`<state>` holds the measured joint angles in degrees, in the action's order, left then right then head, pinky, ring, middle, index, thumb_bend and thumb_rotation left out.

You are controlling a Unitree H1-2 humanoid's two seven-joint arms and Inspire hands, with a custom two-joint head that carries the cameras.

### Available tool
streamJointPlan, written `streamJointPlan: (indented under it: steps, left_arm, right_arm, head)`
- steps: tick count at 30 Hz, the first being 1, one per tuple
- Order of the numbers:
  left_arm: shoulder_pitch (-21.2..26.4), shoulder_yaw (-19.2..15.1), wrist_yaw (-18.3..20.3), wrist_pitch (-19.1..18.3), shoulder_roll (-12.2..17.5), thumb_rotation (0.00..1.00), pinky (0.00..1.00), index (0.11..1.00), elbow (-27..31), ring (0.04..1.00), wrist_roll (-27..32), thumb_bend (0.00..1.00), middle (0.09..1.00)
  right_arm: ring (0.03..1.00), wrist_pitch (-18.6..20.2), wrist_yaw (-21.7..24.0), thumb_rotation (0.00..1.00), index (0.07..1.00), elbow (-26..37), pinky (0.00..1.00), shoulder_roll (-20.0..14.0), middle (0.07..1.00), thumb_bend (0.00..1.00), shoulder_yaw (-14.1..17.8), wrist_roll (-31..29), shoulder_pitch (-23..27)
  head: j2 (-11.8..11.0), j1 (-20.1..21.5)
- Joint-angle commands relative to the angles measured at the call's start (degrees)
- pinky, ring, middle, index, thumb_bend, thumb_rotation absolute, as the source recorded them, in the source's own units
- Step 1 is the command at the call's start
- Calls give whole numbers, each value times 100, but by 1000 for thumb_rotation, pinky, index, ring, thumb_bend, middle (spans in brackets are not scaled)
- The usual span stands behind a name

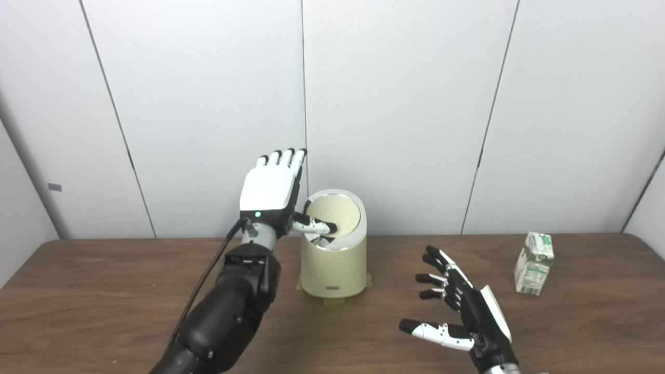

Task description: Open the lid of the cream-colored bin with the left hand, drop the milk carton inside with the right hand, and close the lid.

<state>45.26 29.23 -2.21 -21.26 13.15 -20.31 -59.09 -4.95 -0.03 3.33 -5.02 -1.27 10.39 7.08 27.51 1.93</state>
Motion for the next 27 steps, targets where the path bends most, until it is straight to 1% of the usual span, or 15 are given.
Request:
streamJointPlan:
  steps: [1,4,5,7,10,12,17,18,19,23,25,27]
  left_arm:
    - [231,132,173,102,153,310,1000,1000,-11,1000,-239,1000,1000]
    - [225,341,257,161,224,316,1000,1000,-90,1000,-424,1000,1000]
    - [204,374,212,214,230,316,1000,1000,-135,1000,-431,1000,1000]
    - [156,402,125,301,226,310,1000,1000,-207,1000,-413,1000,1000]
    - [49,383,37,422,193,338,1000,1000,-250,1000,-319,1000,1000]
    - [7,233,-77,467,153,337,1000,1000,-181,1000,-161,1000,1000]
    - [-34,-415,-40,466,64,380,1000,1000,366,1000,443,1000,1000]
    - [-33,-484,-29,461,50,386,1000,1000,413,1000,494,1000,1000]
    - [-20,-560,-22,453,46,412,992,1000,460,1000,547,1000,1000]
    - [-29,-881,-70,485,46,434,984,1000,709,1000,815,1000,1000]
    - [-150,-1163,-148,469,-43,431,991,1000,940,1000,1065,1000,1000]
    - [-353,-1505,-228,526,-181,414,931,1000,1177,1000,1490,1000,1000]
  right_arm:
    - [766,-109,-28,286,900,213,643,-1,886,722,-7,-2,199]
    - [765,-106,-25,295,900,221,643,23,888,729,-13,-26,209]
    - [764,-103,-20,297,900,226,642,30,888,729,-17,-38,214]
    - [764,-104,-16,300,901,226,638,41,890,727,-23,-53,222]
    - [761,-128,-19,322,900,210,638,51,890,728,-31,-68,226]
    - [758,-141,-37,330,901,201,633,58,890,732,-29,-50,225]
    - [761,-115,-49,336,900,203,636,66,890,731,-16,-35,232]
    - [761,-132,-51,336,900,188,631,60,889,728,-15,-28,237]
    - [762,-132,-44,334,900,180,629,55,889,725,-11,-40,240]
    - [763,-187,-22,326,900,144,625,23,888,719,-12,-62,240]
    - [761,-156,-28,324,897,163,628,23,884,720,-17,-41,231]
    - [758,-143,-29,313,896,172,629,22,884,716,-22,-29,225]
  head:
    - [-5,0]
    - [-11,5]
    - [-16,15]
    - [-21,28]
    - [-34,22]
    - [-46,16]
    - [-69,22]
    - [-69,22]
    - [-80,9]
    - [-89,-26]
    - [-100,-40]
    - [-94,-46]
